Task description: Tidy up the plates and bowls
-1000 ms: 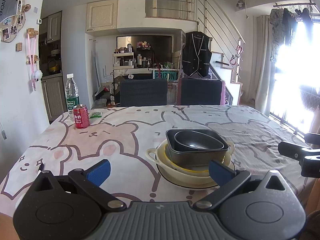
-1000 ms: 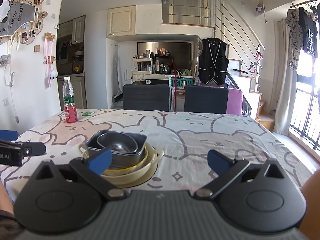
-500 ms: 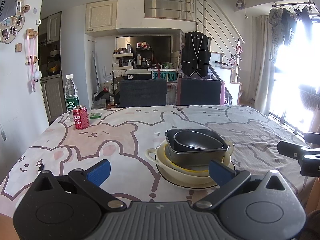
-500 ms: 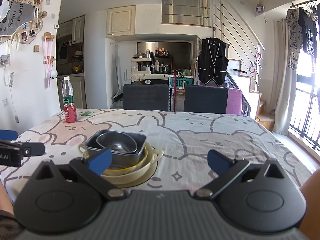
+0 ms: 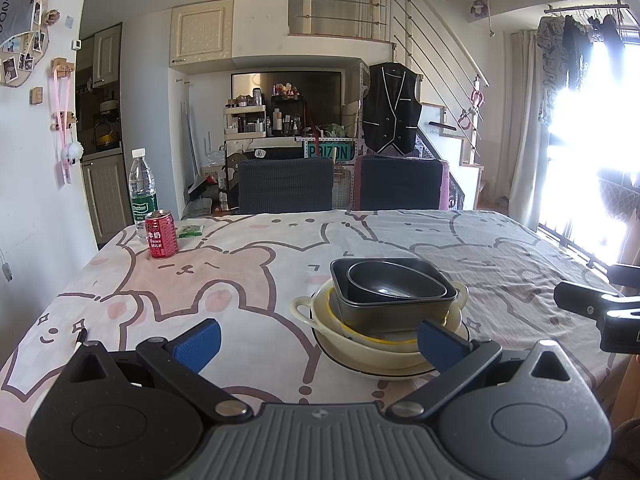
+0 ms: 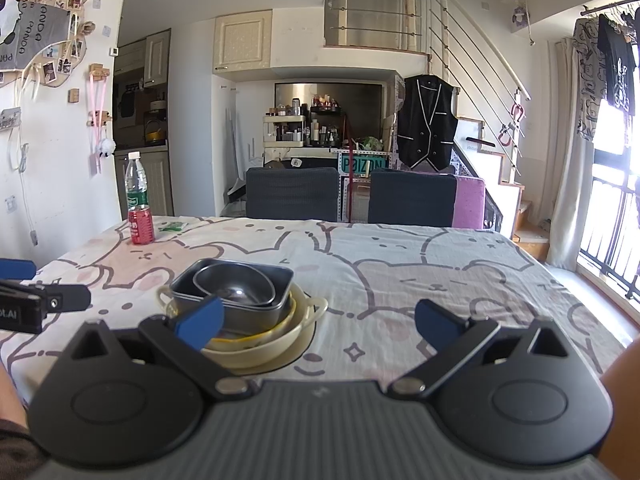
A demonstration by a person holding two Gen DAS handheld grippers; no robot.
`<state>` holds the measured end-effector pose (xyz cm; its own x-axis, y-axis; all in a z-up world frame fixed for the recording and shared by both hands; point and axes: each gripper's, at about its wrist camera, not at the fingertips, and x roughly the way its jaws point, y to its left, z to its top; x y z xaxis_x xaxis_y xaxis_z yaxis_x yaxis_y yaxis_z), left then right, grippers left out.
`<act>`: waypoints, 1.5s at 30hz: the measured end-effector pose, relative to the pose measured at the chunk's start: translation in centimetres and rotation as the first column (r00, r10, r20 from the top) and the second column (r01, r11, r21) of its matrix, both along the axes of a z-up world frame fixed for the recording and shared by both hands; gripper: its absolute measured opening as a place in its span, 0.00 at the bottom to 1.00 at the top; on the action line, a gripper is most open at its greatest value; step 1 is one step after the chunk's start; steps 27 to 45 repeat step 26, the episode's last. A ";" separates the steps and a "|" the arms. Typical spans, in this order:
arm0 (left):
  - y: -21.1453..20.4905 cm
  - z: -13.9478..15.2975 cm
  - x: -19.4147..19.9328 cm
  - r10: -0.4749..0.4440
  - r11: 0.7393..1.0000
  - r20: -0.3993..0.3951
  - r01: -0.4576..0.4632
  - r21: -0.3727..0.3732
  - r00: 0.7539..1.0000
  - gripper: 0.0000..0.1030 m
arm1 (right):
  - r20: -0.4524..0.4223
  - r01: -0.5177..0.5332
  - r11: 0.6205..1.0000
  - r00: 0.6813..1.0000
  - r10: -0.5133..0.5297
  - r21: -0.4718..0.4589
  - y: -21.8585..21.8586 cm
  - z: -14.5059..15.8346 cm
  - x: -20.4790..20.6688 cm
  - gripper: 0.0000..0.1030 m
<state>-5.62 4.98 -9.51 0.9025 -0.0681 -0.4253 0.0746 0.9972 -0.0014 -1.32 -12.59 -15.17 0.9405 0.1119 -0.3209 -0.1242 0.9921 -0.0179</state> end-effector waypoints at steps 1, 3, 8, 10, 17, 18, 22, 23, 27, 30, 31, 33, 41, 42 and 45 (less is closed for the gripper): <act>0.0 0.0 0.0 0.000 1.000 0.000 0.000 0.000 1.000 1.00 | 0.000 0.000 1.000 1.000 0.000 0.000 0.0 0.0 0.0 1.00; 0.0 0.0 0.0 0.001 1.000 0.000 -0.001 0.000 1.000 1.00 | 0.000 0.000 1.000 1.000 0.000 0.000 0.1 0.0 0.0 1.00; 0.0 0.0 0.0 0.000 1.000 0.001 0.000 0.000 1.000 1.00 | 0.000 0.002 1.000 1.000 -0.002 0.001 0.1 0.0 0.0 1.00; 0.0 0.0 0.0 0.000 1.000 0.001 0.000 0.001 1.000 1.00 | -0.001 0.002 1.000 1.000 -0.002 0.000 0.1 0.0 0.0 1.00; 0.0 0.0 0.0 0.001 1.000 0.001 -0.001 0.002 1.000 1.00 | 0.000 0.001 1.000 1.000 -0.001 0.000 0.1 0.0 0.0 1.00; 0.0 0.0 0.0 0.002 1.000 0.001 -0.002 0.004 1.000 1.00 | 0.000 0.001 1.000 1.000 -0.001 0.000 0.0 0.0 0.0 1.00; 0.2 0.0 0.0 0.002 1.000 0.001 -0.002 0.005 1.000 1.00 | 0.000 0.001 1.000 1.000 -0.001 0.000 0.0 0.0 0.0 1.00; 0.3 0.0 -0.1 0.003 1.000 0.002 -0.003 0.004 1.000 1.00 | 0.000 0.001 1.000 1.000 -0.001 0.000 0.1 0.0 0.0 1.00; 0.4 -0.1 -0.1 0.004 1.000 0.000 -0.004 0.007 1.000 1.00 | 0.001 0.001 1.000 1.000 -0.001 0.000 0.1 0.0 0.0 1.00; 0.4 -0.1 -0.1 0.004 1.000 0.000 -0.004 0.007 1.000 1.00 | 0.001 0.001 1.000 1.000 -0.001 0.000 0.1 0.0 0.0 1.00; 0.4 -0.1 -0.1 0.004 1.000 0.000 -0.004 0.007 1.000 1.00 | 0.001 0.001 1.000 1.000 -0.001 0.000 0.1 0.0 0.0 1.00; 0.4 -0.1 -0.1 0.004 1.000 0.000 -0.004 0.007 1.000 1.00 | 0.001 0.001 1.000 1.000 -0.001 0.000 0.1 0.0 0.0 1.00; 0.4 -0.1 -0.1 0.004 1.000 0.000 -0.004 0.007 1.000 1.00 | 0.001 0.001 1.000 1.000 -0.001 0.000 0.1 0.0 0.0 1.00; 0.4 -0.1 -0.1 0.004 1.000 0.000 -0.004 0.007 1.000 1.00 | 0.001 0.001 1.000 1.000 -0.001 0.000 0.1 0.0 0.0 1.00; 0.4 -0.1 -0.1 0.004 1.000 0.000 -0.004 0.007 1.000 1.00 | 0.001 0.001 1.000 1.000 -0.001 0.000 0.1 0.0 0.0 1.00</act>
